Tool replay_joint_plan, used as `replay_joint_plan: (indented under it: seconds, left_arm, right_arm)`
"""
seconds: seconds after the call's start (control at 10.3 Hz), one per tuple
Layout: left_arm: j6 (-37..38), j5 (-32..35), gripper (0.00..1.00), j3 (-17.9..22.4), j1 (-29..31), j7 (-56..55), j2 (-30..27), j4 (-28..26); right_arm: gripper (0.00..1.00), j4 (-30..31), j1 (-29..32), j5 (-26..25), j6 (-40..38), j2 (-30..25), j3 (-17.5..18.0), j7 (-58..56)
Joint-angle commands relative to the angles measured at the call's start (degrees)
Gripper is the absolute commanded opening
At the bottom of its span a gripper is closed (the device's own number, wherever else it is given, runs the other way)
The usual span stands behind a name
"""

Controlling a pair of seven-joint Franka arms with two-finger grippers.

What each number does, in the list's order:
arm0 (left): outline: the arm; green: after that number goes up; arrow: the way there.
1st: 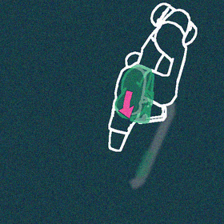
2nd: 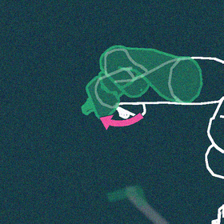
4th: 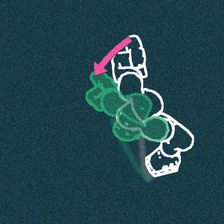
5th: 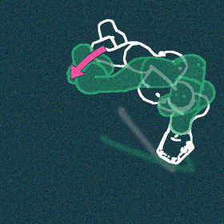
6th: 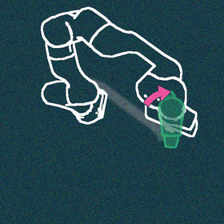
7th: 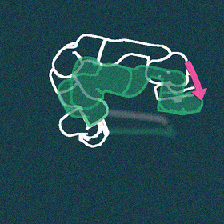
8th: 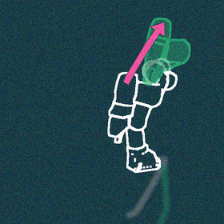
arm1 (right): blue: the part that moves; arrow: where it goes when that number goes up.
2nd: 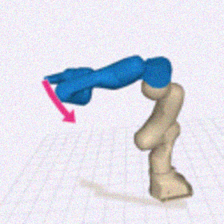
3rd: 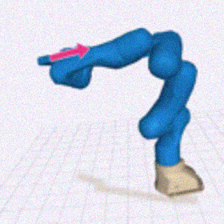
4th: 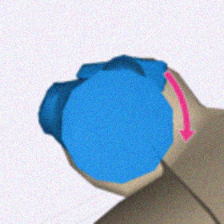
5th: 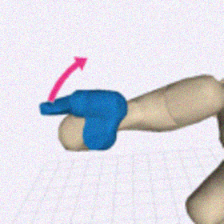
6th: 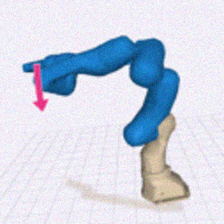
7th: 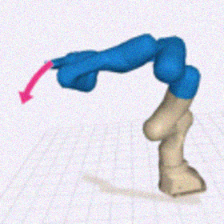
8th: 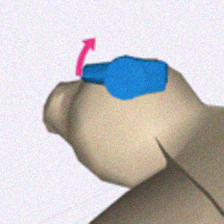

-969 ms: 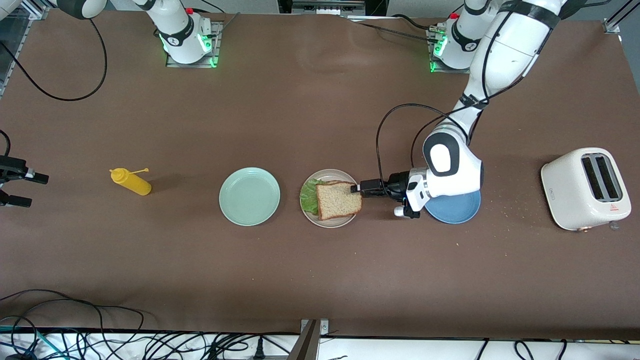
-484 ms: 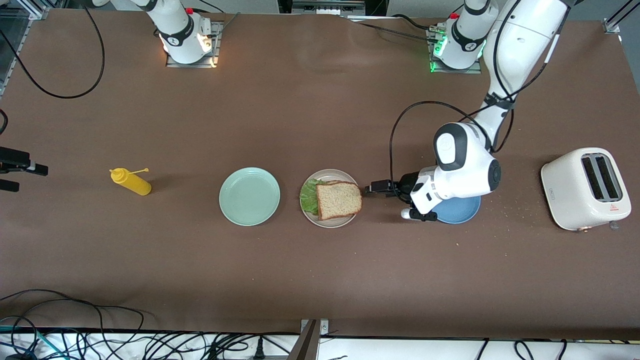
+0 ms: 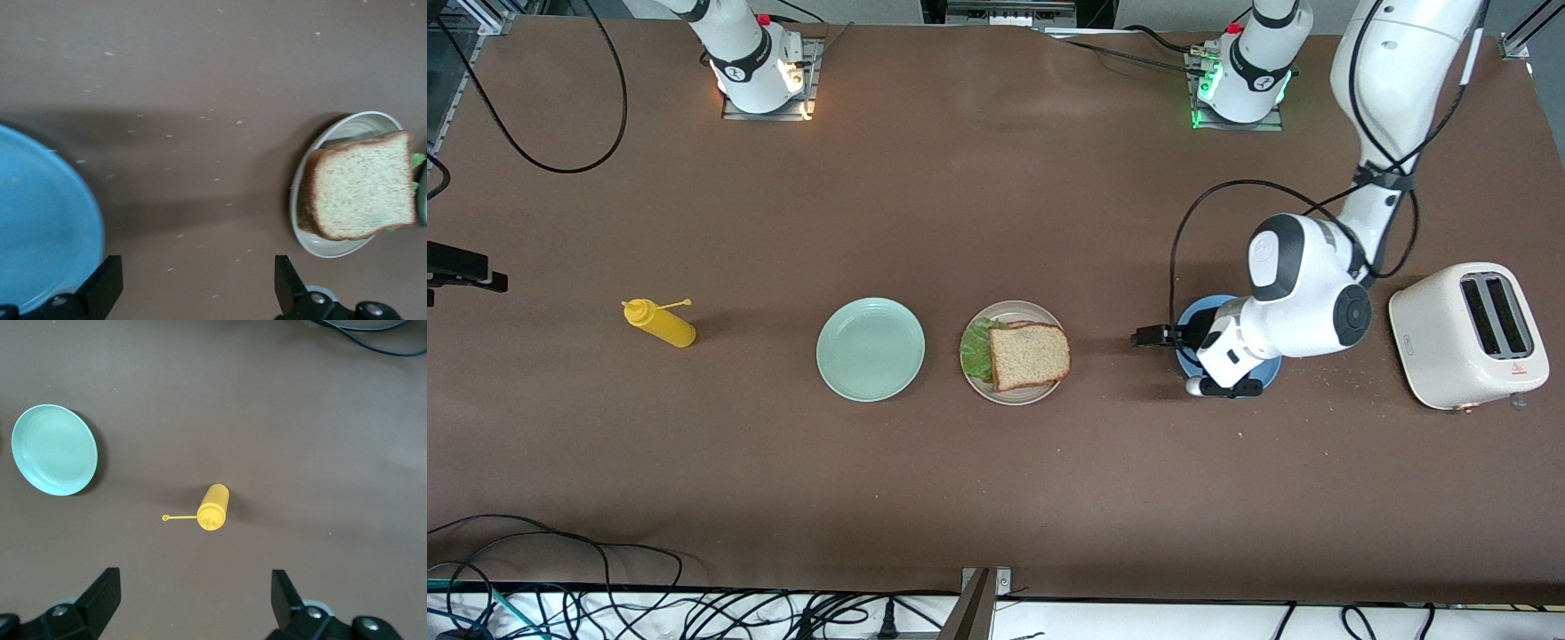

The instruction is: Make sandwich on beige plate with both arms

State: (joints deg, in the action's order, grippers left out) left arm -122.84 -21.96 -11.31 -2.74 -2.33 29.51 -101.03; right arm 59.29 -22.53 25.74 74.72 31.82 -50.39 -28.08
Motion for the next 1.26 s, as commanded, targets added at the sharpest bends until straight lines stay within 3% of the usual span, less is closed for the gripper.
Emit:
replay_joint_plan:
  seconds: [0.0,0.39,0.58,0.87,1.16]
  left_arm:
    - [7.76,10.05,1.0,-0.03,3.25,-2.32,-3.75,0.13]
    - [17.79,25.7,1.0,0.05,5.9,-10.3,-7.88,0.13]
    - [18.86,26.27,1.0,0.06,7.83,-10.15,-10.25,0.22]
    - [20.79,26.27,1.0,0.23,9.32,-8.75,-13.95,0.83]
    - [22.12,26.17,1.0,0.14,11.69,-5.16,-15.19,2.68]
  right_arm:
    - [1.0,0.82,-3.13,-4.45,-3.6,-3.43,-0.5,4.42]
    - [1.0,1.88,-4.72,-6.93,-5.55,-6.33,-0.15,4.79]
    - [1.0,4.15,-7.08,-7.97,-5.03,-6.51,-1.71,4.79]
    - [1.0,6.54,-13.93,-8.6,-3.88,-7.65,-7.25,4.78]
    - [1.0,6.54,-15.62,-8.42,-3.01,-7.65,-8.23,4.79]
